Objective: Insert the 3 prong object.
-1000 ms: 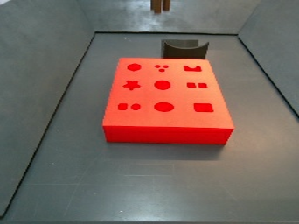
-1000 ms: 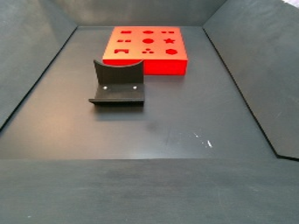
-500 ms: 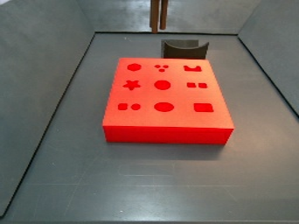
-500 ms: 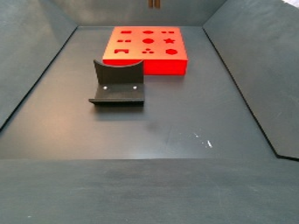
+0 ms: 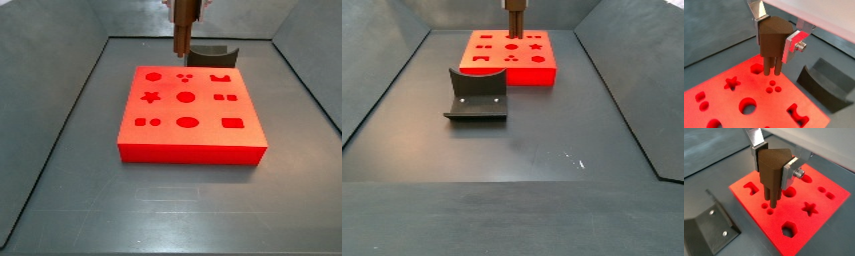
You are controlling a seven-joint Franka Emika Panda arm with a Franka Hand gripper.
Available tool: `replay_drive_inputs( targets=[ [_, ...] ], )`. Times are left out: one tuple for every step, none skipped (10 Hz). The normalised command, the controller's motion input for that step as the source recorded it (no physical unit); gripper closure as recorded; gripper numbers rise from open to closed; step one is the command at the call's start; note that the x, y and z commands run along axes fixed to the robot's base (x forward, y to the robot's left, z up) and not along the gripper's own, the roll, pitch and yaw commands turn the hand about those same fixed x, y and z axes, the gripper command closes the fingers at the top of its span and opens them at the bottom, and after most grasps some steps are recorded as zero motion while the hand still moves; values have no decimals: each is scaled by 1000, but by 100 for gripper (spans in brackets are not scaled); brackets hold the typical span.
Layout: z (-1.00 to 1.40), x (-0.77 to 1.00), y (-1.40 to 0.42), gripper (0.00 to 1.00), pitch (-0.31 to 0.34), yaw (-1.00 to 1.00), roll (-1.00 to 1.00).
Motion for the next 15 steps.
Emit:
replay_drive_inputs(
  targets=[
    [51,0,0,100,-206,906,0],
    [86,0,-31,100,-223,731,0],
    [-54,0,-71,100,-76,154,60],
    [-434,200,9,100,-50,54,0],
    [-531,351,0,100,-1,11,119],
    [-343,266,0,100,0,0,130],
    [-191,100,0,100,0,0,113],
    [-203,51,0,100,0,0,119],
    [-209,11,0,100,0,0,131],
    [-234,0,17,100,0,-26,119],
    [-269,9,0,100,0,-20,106],
    [-314,77,0,100,0,-23,129],
    [-306,120,0,100,0,-60,164],
    [-300,166,6,100,0,-57,177],
    [-291,223,37,100,0,-60,187]
  ],
)
